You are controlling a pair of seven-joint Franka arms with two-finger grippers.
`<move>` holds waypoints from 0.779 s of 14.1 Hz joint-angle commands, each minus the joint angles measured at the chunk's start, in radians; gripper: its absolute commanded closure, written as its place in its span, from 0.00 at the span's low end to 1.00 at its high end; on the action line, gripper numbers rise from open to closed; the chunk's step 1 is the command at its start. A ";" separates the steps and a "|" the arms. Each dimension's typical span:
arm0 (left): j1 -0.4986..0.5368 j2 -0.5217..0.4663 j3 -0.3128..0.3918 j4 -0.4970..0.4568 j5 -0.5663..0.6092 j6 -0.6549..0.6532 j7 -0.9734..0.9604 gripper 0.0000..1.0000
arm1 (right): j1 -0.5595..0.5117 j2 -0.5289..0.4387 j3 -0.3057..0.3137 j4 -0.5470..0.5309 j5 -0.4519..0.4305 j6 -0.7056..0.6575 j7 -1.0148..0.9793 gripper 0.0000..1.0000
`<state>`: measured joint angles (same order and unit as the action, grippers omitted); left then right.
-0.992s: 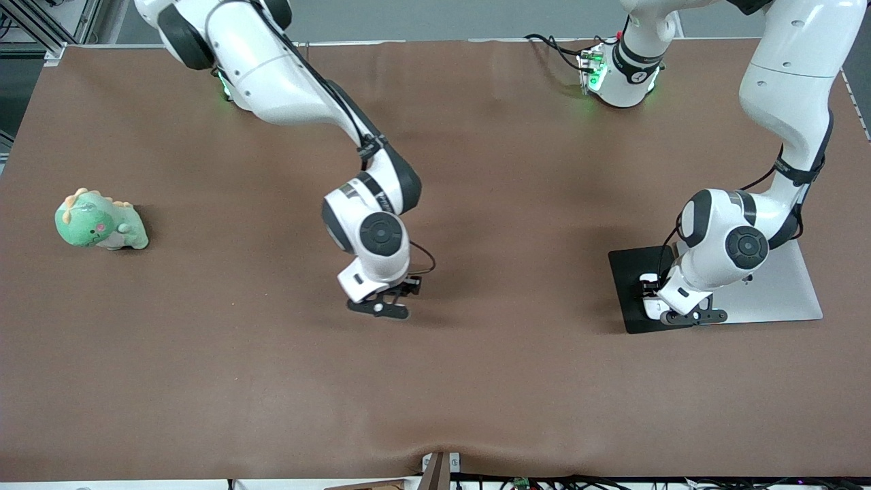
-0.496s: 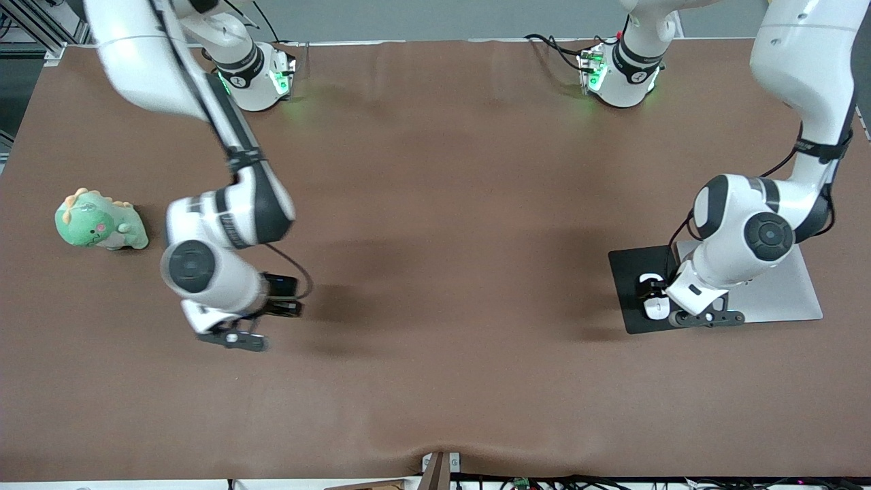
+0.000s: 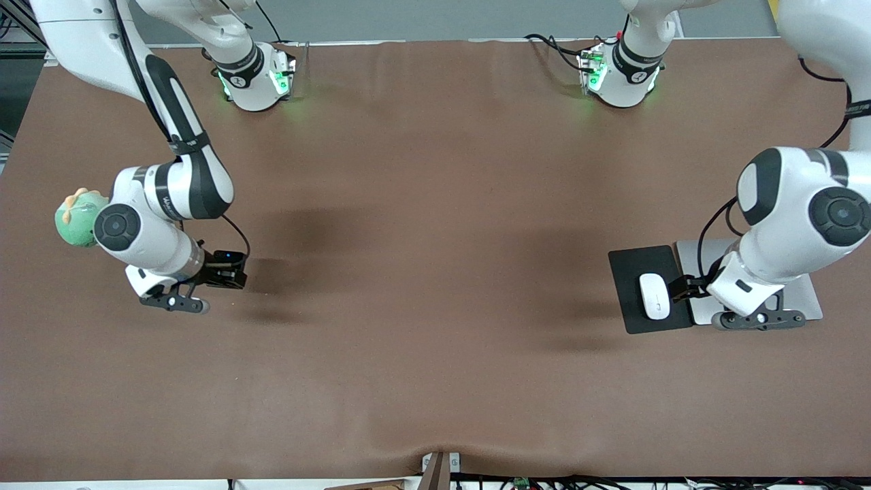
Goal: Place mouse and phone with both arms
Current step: 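Release the mouse and raise the left gripper while the right carries the phone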
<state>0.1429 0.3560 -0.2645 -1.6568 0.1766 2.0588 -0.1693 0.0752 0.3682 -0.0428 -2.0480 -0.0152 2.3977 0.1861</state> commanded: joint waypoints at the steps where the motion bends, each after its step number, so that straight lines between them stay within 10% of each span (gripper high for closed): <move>1: 0.012 -0.077 -0.033 0.025 0.011 -0.112 0.005 0.00 | -0.102 -0.054 0.017 -0.139 0.001 0.139 -0.123 1.00; 11: 0.012 -0.325 -0.038 0.031 -0.097 -0.344 0.008 0.00 | -0.337 -0.016 0.018 -0.204 0.001 0.236 -0.402 1.00</move>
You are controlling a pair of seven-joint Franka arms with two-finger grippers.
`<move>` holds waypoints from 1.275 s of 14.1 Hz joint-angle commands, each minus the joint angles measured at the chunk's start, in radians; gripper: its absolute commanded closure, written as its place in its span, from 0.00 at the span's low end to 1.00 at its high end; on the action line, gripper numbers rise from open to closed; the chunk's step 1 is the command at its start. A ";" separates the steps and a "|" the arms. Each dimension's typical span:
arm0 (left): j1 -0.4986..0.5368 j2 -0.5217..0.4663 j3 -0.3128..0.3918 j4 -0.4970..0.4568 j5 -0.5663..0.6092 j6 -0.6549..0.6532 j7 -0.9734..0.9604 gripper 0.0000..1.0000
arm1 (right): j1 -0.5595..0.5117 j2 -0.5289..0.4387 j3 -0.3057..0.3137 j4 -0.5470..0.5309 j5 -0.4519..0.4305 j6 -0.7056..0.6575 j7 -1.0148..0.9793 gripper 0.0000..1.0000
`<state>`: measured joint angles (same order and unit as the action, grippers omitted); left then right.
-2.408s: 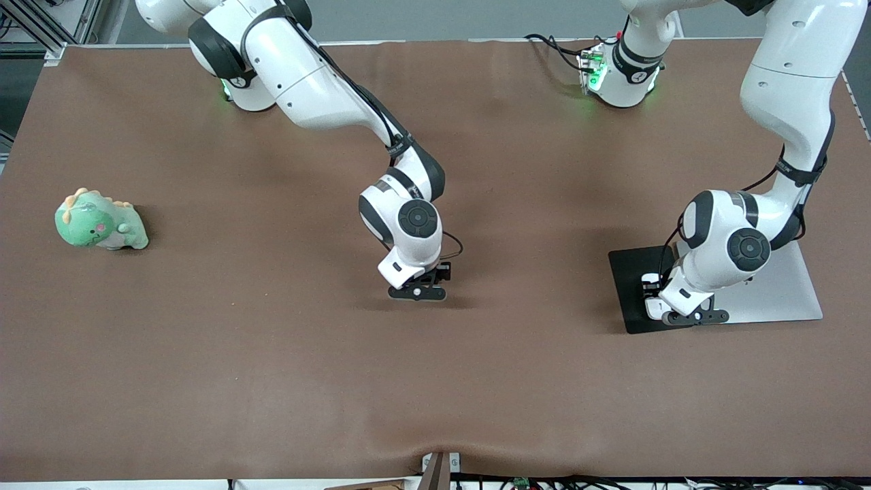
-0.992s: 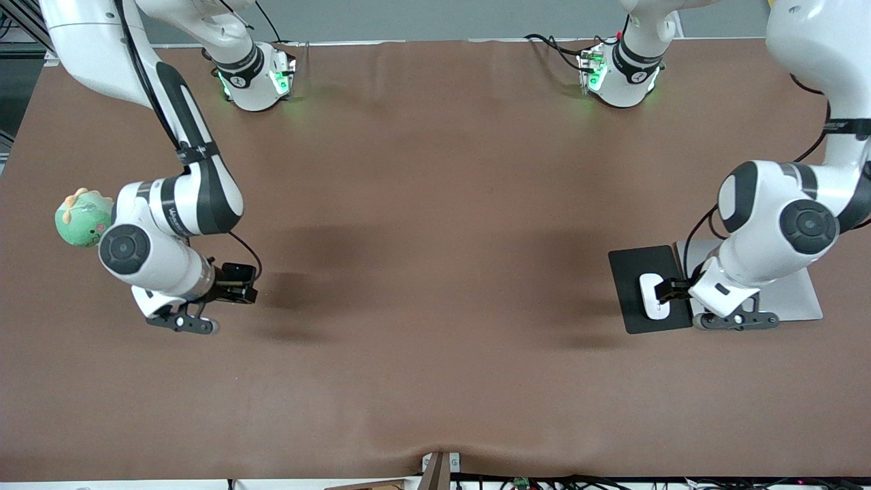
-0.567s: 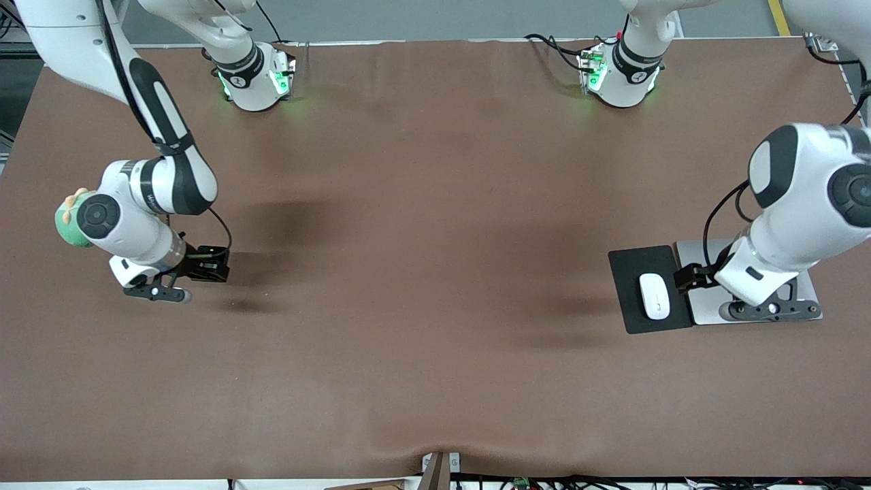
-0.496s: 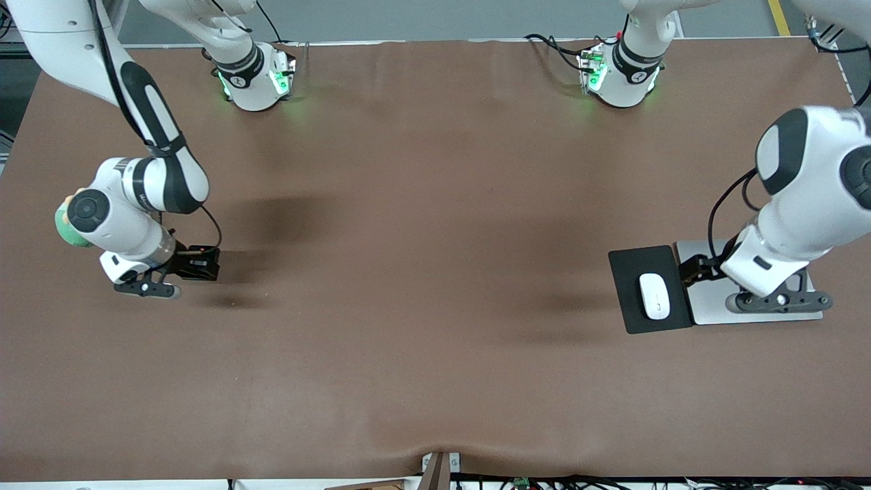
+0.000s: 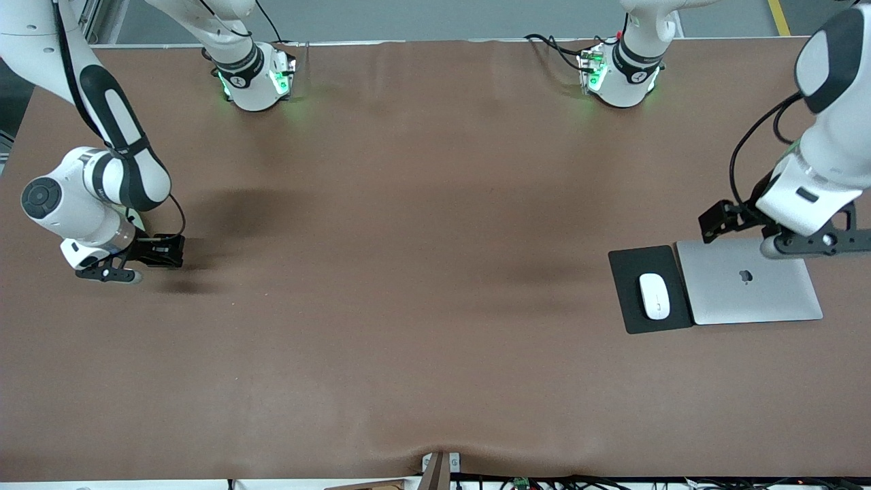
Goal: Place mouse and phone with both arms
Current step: 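Release the mouse and raise the left gripper while the right carries the phone, then lower the black phone beside the green plush toy with the right gripper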
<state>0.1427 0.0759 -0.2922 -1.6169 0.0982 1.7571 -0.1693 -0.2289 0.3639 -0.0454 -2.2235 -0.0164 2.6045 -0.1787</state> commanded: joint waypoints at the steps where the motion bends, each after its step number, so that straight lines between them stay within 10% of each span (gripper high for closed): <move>1: 0.012 -0.062 -0.010 -0.009 -0.018 -0.059 0.008 0.00 | -0.035 0.007 0.021 -0.028 0.003 0.064 -0.041 1.00; 6: 0.011 -0.090 -0.012 0.037 -0.021 -0.154 0.008 0.00 | -0.061 0.056 0.021 -0.024 0.003 0.105 -0.067 1.00; 7: 0.011 -0.090 -0.012 0.052 -0.032 -0.163 0.007 0.00 | -0.062 0.056 0.021 -0.024 0.003 0.105 -0.067 0.86; 9: 0.012 -0.087 -0.008 0.078 -0.069 -0.182 0.007 0.00 | -0.066 0.056 0.021 -0.019 0.003 0.105 -0.065 0.00; 18: -0.118 -0.093 0.119 0.083 -0.071 -0.243 0.030 0.00 | 0.040 -0.046 0.026 0.135 0.003 -0.131 0.014 0.00</move>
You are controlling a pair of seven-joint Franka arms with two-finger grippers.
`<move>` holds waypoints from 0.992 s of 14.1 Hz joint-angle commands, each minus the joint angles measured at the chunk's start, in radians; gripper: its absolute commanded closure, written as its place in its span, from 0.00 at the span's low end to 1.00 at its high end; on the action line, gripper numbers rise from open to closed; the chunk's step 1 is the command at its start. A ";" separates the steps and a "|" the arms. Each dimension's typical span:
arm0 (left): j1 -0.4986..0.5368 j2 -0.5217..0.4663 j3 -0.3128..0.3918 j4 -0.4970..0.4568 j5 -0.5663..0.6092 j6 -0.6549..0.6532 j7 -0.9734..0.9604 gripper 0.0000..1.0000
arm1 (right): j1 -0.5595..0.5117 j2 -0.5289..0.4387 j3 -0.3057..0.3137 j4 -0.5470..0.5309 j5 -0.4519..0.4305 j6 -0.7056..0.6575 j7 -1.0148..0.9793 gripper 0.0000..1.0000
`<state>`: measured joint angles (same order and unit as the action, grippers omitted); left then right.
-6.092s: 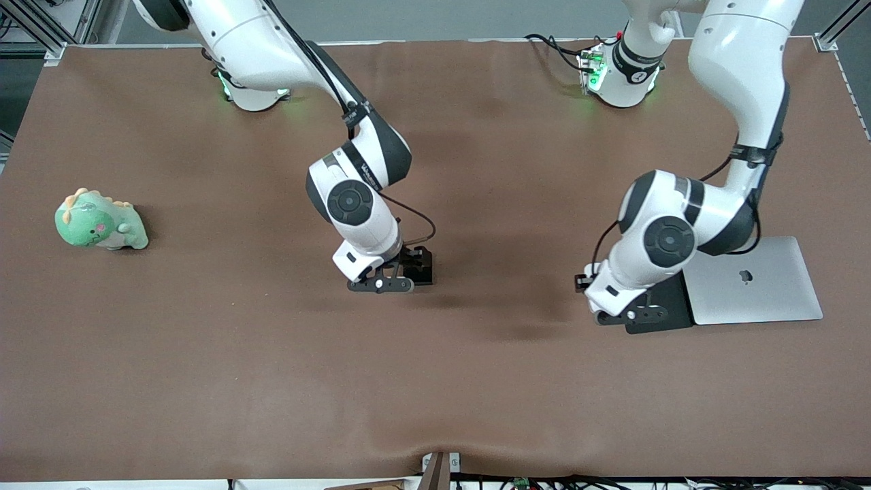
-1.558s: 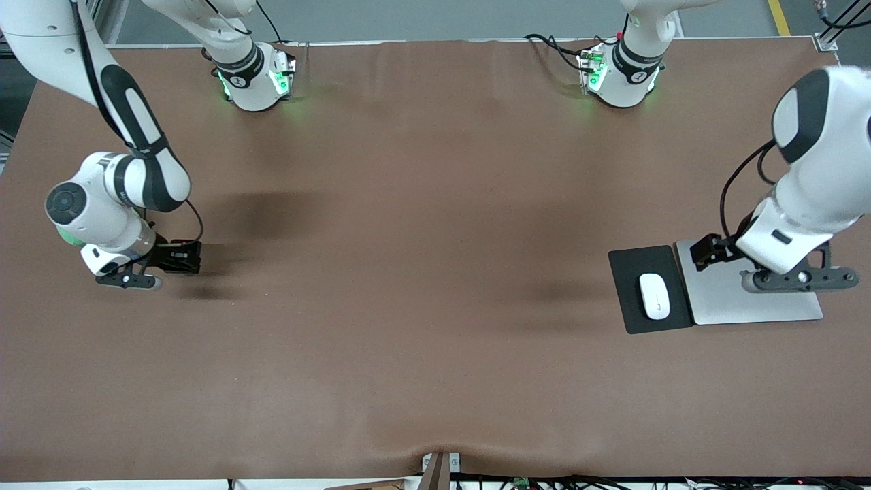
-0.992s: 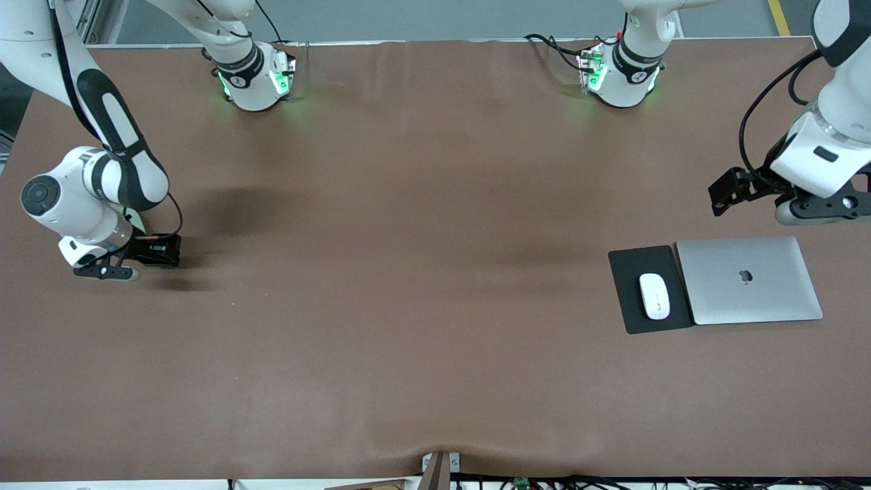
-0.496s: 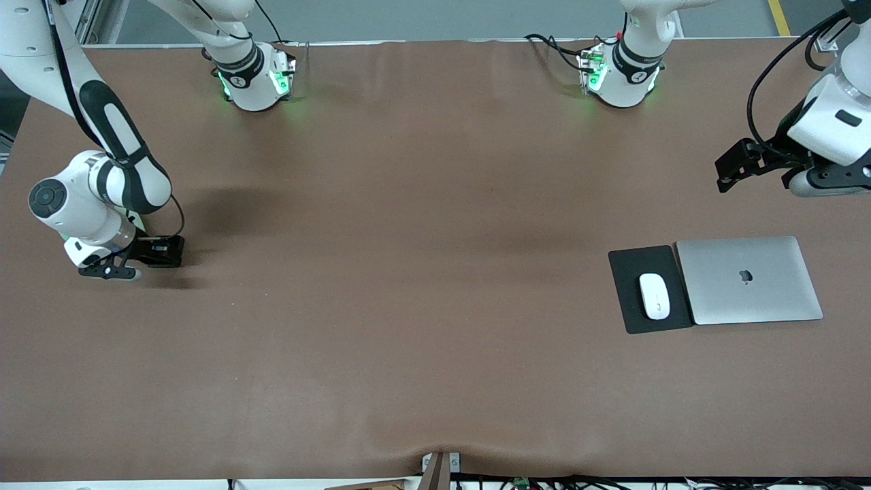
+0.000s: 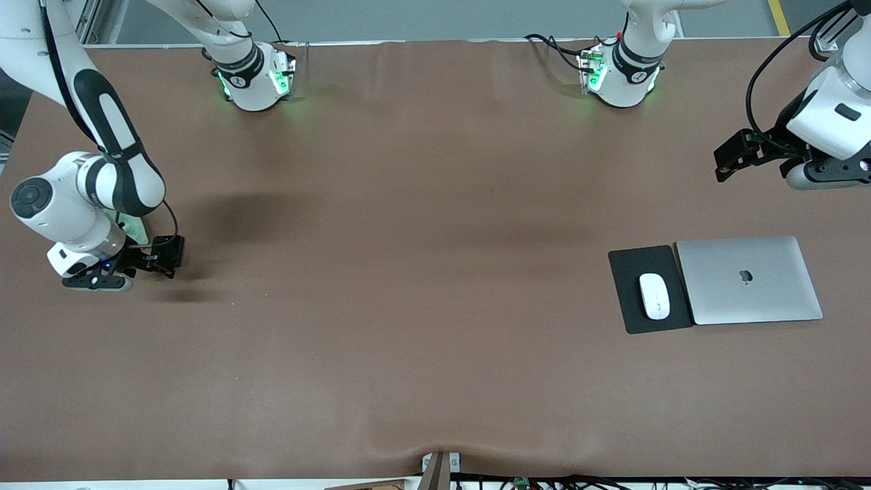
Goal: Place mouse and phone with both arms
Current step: 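Lower the black phone beside the green plush toy with the right gripper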
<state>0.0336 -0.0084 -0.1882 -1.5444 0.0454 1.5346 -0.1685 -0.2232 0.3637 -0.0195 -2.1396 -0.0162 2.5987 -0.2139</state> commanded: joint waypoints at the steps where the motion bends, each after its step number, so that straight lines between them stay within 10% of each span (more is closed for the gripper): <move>1: -0.008 -0.010 0.015 0.007 -0.019 -0.027 0.029 0.00 | 0.048 -0.055 0.000 0.094 0.002 -0.213 0.083 0.00; 9: -0.009 -0.028 0.001 0.003 -0.018 -0.042 0.024 0.00 | 0.176 -0.196 0.003 0.423 0.004 -0.837 0.271 0.00; 14: -0.006 -0.050 0.001 -0.016 -0.019 -0.042 0.026 0.00 | 0.177 -0.351 0.001 0.474 0.008 -0.959 0.272 0.00</move>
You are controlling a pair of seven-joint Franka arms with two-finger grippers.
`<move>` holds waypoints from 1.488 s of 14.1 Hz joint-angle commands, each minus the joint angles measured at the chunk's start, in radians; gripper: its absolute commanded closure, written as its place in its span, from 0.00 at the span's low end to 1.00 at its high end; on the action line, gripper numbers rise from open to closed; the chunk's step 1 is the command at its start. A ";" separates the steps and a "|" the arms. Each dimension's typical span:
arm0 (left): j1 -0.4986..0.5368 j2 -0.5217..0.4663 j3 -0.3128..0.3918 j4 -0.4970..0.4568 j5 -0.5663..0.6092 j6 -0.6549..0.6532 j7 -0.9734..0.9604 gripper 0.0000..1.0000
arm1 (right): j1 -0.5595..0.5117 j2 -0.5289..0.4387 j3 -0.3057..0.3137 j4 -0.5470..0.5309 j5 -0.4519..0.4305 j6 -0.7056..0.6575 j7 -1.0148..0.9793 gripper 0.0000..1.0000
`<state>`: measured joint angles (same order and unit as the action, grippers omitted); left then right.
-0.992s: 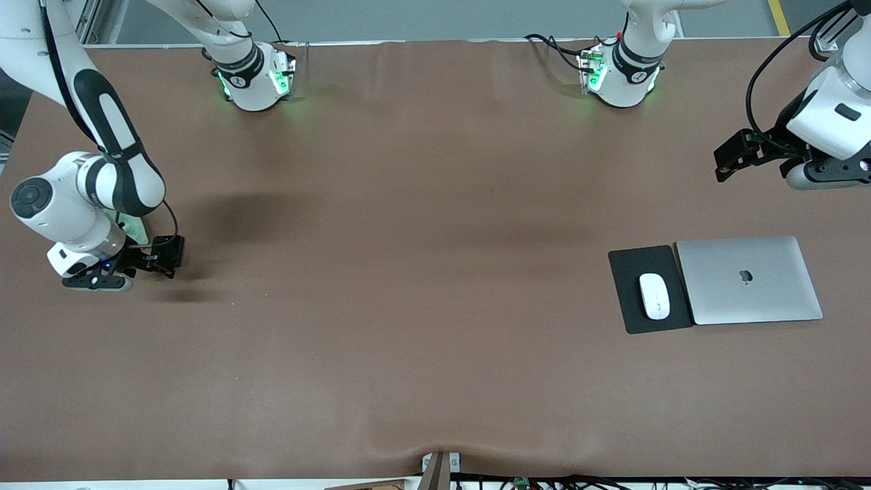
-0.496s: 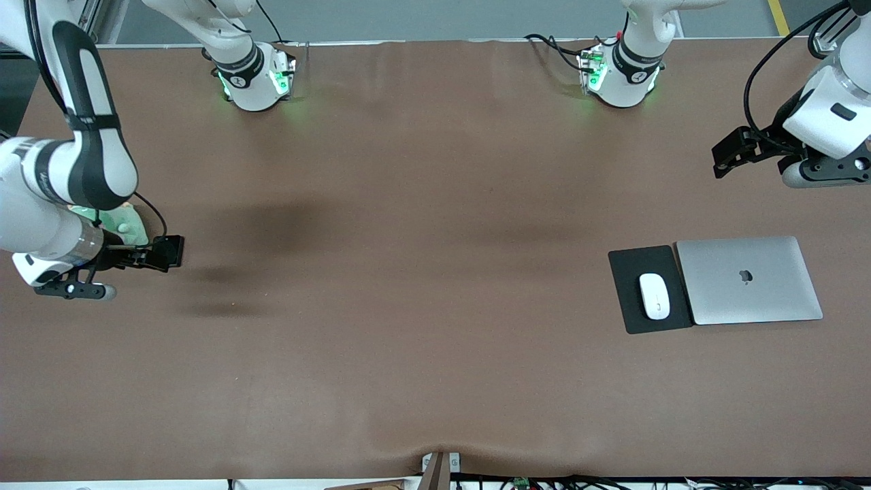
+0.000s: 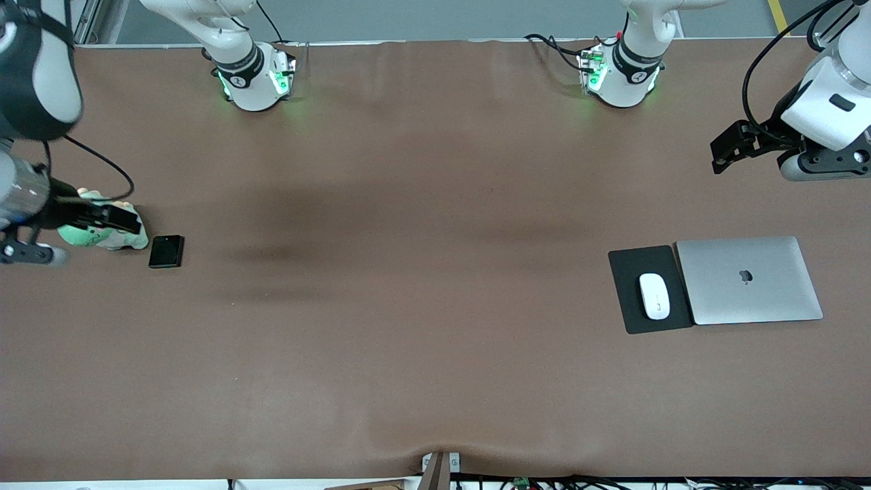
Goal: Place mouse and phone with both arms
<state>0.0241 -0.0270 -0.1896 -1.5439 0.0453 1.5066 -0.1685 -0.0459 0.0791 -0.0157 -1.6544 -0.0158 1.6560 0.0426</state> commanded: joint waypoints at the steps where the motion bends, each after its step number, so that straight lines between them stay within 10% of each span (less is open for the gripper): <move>1: 0.002 -0.031 0.002 -0.015 -0.019 -0.014 0.026 0.00 | -0.003 -0.090 -0.004 -0.008 0.010 -0.034 0.017 0.00; 21: 0.005 0.001 0.012 0.036 -0.016 -0.046 0.020 0.00 | -0.011 -0.151 -0.009 0.082 0.057 -0.194 0.062 0.00</move>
<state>0.0259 -0.0342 -0.1870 -1.5318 0.0453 1.4912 -0.1684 -0.0471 -0.0688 -0.0287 -1.5804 0.0343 1.4850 0.1068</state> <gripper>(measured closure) 0.000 0.000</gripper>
